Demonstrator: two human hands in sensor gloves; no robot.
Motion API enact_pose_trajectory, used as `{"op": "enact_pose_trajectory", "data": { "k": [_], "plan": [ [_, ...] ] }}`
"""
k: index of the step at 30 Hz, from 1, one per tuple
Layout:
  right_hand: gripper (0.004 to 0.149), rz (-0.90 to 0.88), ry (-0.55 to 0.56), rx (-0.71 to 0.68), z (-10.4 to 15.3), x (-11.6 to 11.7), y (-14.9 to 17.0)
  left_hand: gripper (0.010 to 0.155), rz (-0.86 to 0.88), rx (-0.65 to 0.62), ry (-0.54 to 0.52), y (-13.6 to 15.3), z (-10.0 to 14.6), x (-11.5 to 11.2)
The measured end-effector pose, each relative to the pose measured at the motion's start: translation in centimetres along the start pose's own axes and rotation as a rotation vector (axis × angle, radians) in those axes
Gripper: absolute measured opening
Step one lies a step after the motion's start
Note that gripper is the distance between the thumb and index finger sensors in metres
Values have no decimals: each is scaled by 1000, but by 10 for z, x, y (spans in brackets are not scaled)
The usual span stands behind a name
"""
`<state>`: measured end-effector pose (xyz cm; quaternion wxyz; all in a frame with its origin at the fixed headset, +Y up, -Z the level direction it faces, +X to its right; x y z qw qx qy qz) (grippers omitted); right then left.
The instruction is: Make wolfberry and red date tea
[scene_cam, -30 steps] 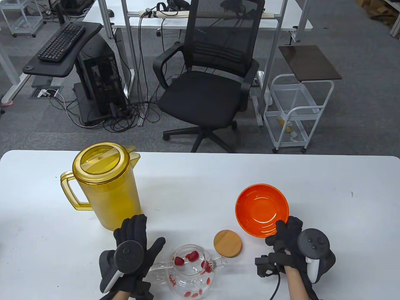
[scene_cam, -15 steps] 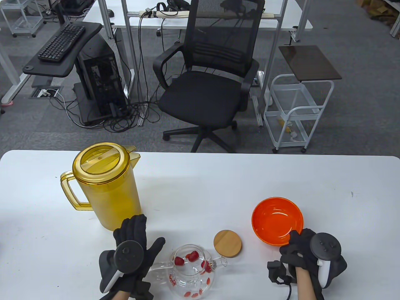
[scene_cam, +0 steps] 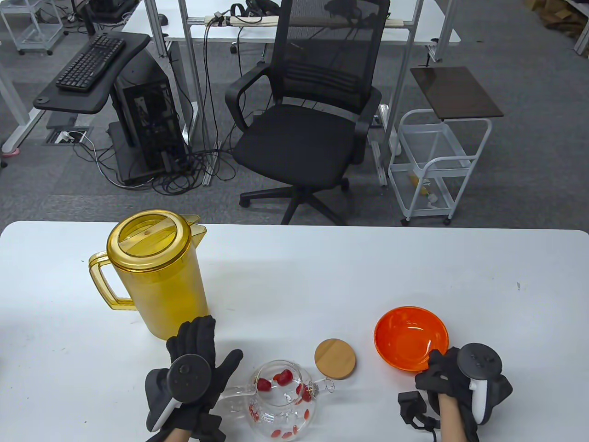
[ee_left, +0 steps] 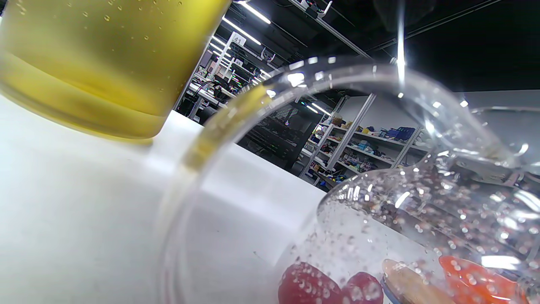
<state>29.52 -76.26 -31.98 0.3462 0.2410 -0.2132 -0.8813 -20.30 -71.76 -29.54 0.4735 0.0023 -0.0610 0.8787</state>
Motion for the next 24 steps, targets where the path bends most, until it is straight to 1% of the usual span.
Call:
{"op": "enact_pose_trajectory", "data": {
  "k": [2, 4, 8, 12, 14, 17, 20, 24],
  "plan": [
    [56, 22, 13, 9, 0, -1, 1, 89, 1, 0, 0, 0, 0, 0],
    [60, 45, 2, 15, 0, -1, 1, 89, 2, 0, -1, 0, 0, 0],
    [66, 178, -43, 19, 2, 3, -4, 89, 3, 2, -3, 0, 0, 1],
    [68, 272, -36, -12, 5, 6, -12, 89, 6, 7, -6, 1, 0, 1],
    [70, 311, -51, -18, 7, 7, -15, 89, 8, 9, -7, 1, 0, 2],
    [79, 416, -81, -44, 13, 10, -26, 89, 9, 12, -10, 2, 1, 2],
    [85, 491, -71, -113, 21, 11, -40, 89, 12, 18, -13, 3, 1, 3],
    [85, 566, -46, -259, 42, 14, -69, 87, 16, 44, -36, 7, 2, 9]
  ]
}}
Point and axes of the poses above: the tracker on the back of each hand, its own y axis roughly to the little-finger side, its own z axis roughly from the fingertips to the wrist, x = y × z, the point moved 1 cm from there along -z, roughly from the wrist to the fingertips, and after that the axes turned 4 degrees about z, right-handed, at the moved point
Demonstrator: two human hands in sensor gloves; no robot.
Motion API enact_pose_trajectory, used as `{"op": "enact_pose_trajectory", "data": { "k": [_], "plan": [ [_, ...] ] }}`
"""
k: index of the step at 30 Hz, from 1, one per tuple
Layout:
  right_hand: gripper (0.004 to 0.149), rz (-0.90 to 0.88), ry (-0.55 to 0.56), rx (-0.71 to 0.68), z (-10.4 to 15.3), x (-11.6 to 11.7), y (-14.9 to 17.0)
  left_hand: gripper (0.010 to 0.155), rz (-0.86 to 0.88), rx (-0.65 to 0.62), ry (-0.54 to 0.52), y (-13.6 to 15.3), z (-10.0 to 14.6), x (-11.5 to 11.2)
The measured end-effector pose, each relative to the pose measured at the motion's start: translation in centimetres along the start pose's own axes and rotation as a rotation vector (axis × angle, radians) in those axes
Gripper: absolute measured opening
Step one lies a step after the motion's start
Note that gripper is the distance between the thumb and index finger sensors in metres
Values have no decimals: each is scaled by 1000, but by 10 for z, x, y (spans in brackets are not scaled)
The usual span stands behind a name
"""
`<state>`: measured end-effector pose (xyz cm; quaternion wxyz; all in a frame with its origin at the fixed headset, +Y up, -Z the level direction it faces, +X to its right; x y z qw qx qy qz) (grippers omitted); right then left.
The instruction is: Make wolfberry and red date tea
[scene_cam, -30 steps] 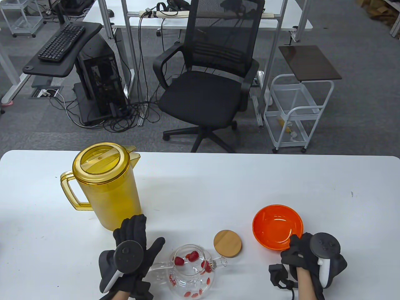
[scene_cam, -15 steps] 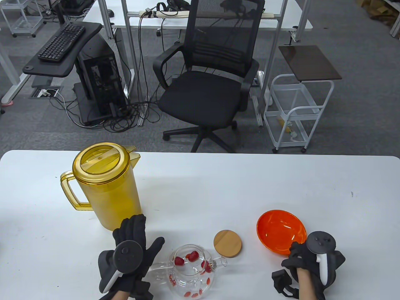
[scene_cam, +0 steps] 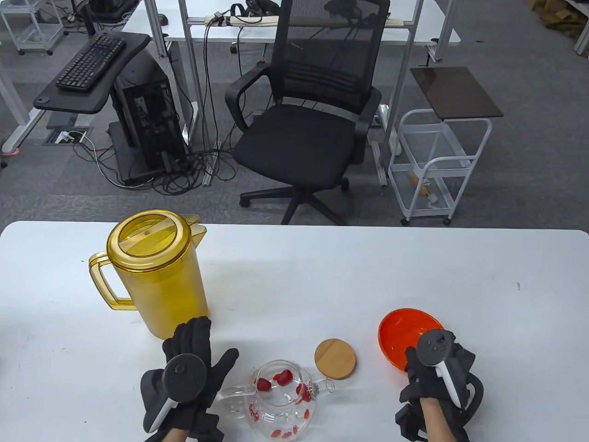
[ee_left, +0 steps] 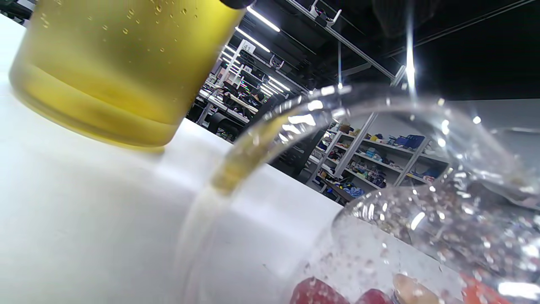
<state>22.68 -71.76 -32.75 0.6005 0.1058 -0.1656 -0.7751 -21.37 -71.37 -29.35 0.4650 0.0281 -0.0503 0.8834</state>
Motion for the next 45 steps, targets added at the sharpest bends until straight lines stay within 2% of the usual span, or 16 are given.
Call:
{"op": "enact_pose_trajectory", "data": {
  "k": [2, 7, 13, 18, 22, 26, 31, 36, 39, 41, 43, 45],
  "plan": [
    [85, 32, 23, -61, 7, -5, -13, 85, 4, 26, -19, 4, 1, 5],
    [84, 41, 119, -313, 35, -15, -55, 79, 3, 118, -35, 29, 3, 27],
    [84, 52, 229, -538, 64, -15, -87, 78, -23, 323, -50, 78, -1, 68],
    [83, 47, 259, -621, 75, -15, -98, 84, 2, 446, -81, 115, -15, 99],
    [82, 10, 264, -641, 76, -16, -98, 84, 112, 485, -167, 136, -33, 116],
    [82, -21, 260, -641, 75, -17, -96, 84, 236, 483, -220, 150, -53, 118],
    [82, -37, 242, -630, 72, -19, -94, 83, 430, 438, -208, 162, -74, 109],
    [82, -42, 238, -623, 71, -19, -93, 79, 515, 427, -199, 171, -90, 97],
    [81, -50, 232, -633, 71, -18, -94, 68, 609, 430, -221, 177, -96, 89],
    [81, -55, 232, -642, 71, -18, -94, 56, 751, 400, -284, 182, -97, 84],
    [81, -61, 234, -649, 70, -18, -94, 51, 901, 351, -292, 186, -101, 79],
    [80, -72, 241, -651, 69, -18, -94, 44, 925, 322, -299, 186, -102, 75]
  ]
}}
Point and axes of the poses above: the tracker on the back of each hand, its own y axis roughly to the little-finger side, its own z axis roughly from the fingertips to the wrist, x = y × z, the point moved 1 cm from there along -z, roughly from the wrist to the fingertips, and after that the axes turned 4 degrees about z, right-handed, at the moved point
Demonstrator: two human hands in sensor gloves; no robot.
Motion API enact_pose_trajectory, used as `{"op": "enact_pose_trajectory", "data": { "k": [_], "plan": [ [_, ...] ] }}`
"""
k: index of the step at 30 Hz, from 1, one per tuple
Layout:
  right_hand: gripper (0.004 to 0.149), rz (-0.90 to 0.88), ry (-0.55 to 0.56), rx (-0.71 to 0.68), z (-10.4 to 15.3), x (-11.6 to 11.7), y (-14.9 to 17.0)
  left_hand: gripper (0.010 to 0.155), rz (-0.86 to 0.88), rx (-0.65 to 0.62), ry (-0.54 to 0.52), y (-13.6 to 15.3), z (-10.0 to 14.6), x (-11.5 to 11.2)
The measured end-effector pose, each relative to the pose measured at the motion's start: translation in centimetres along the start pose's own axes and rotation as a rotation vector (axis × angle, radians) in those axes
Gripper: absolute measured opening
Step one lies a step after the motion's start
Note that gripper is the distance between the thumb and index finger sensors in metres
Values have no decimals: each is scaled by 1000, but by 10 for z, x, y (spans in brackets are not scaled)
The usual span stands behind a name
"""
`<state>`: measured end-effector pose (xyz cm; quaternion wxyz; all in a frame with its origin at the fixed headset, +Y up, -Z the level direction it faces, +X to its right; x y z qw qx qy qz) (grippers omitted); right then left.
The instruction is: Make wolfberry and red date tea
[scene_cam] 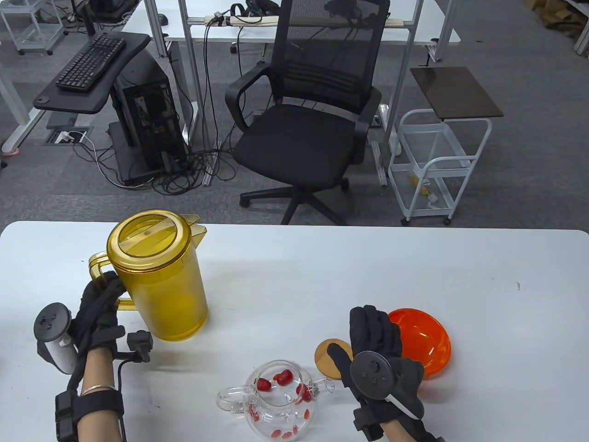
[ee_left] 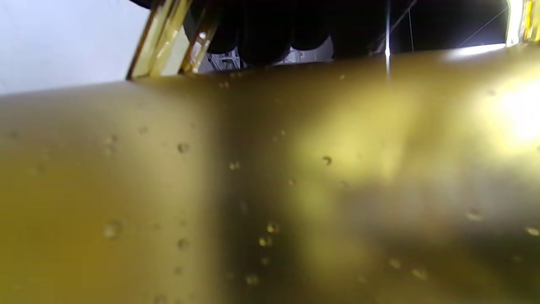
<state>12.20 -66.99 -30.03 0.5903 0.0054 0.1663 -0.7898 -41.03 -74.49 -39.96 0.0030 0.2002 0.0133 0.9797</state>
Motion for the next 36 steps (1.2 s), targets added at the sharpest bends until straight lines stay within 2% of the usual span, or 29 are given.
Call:
{"op": "enact_pose_trajectory", "data": {
  "k": [4, 7, 10, 18, 28, 36],
  "plan": [
    [80, -30, 14, 2, -1, -1, 4, 32, 18, -47, -43, -2, 2, -2],
    [79, -38, 24, -5, -1, -3, 5, 30, 36, -82, -27, -6, 4, -6],
    [79, -44, 38, -14, -1, -4, 6, 30, 81, -111, -78, -17, 10, -14],
    [78, -87, 61, -29, -1, -5, 9, 30, -134, -187, -63, -61, 29, -19],
    [77, -118, 75, -55, -1, -6, 9, 30, -385, -363, 18, -135, 71, -21],
    [77, -129, 96, -89, 1, -9, 5, 30, -473, -393, 61, -157, 103, -22]
  ]
}}
Point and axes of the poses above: the tracker on the back of each hand, its own y axis roughly to the little-finger side, its own z axis roughly from the fingertips to the wrist, x = y × z, the point moved 1 cm from there along -z, roughly from the wrist to the fingertips, and after that the axes turned 4 degrees about z, right-handed, at the moved point
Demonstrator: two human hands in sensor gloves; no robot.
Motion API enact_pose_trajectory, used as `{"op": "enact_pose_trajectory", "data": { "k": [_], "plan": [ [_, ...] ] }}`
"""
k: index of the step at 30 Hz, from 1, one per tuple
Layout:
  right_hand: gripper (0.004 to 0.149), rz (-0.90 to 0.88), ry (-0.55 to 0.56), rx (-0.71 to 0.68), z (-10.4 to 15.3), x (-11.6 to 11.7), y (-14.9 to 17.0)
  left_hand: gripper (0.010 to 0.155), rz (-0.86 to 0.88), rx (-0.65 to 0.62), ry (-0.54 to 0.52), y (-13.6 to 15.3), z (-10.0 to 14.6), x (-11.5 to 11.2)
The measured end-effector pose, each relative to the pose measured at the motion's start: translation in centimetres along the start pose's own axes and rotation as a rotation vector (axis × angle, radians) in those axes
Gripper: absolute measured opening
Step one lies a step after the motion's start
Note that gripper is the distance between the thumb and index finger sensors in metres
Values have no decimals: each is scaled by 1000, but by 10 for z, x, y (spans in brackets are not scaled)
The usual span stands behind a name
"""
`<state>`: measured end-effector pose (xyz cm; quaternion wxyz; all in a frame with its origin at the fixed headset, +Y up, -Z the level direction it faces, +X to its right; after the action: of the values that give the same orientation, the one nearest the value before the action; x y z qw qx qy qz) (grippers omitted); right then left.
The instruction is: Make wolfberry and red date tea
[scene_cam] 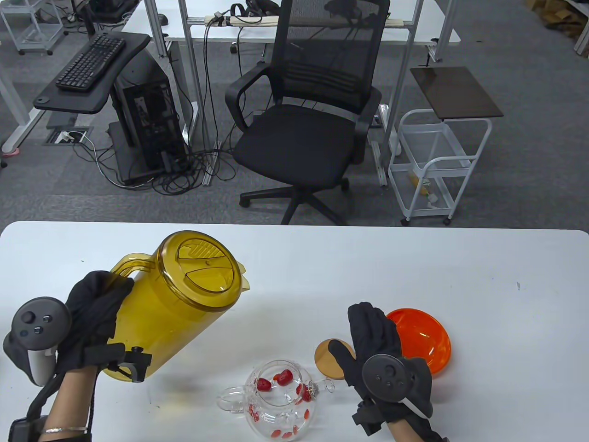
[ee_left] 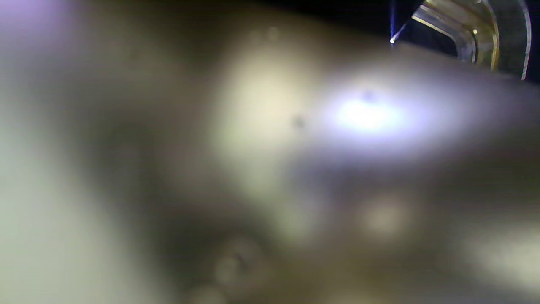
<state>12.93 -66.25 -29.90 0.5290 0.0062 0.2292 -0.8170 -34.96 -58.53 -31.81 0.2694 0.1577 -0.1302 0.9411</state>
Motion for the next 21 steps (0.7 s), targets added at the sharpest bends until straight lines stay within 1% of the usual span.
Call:
{"op": "enact_pose_trajectory", "data": {
  "k": [5, 11, 21],
  "plan": [
    [77, -3, 7, -10, 0, -1, -2, 30, -77, -46, 33, -11, 13, -1],
    [77, -11, 18, -17, 1, -3, -4, 30, -189, -113, 64, -27, 23, -3],
    [76, -8, 11, -29, 1, -1, -5, 29, -323, -238, 133, -56, 42, -13]
  ]
}}
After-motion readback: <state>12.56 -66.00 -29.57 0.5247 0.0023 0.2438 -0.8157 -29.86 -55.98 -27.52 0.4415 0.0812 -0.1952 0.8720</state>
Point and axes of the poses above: the tracker on the back of each hand, its own y axis roughly to the little-finger side, its own z axis roughly from the fingertips to the wrist, x = y × z, the point moved 1 cm from there along -z, roughly from the wrist to the fingertips, and after that the axes turned 4 degrees about z, right-handed, at the moved point
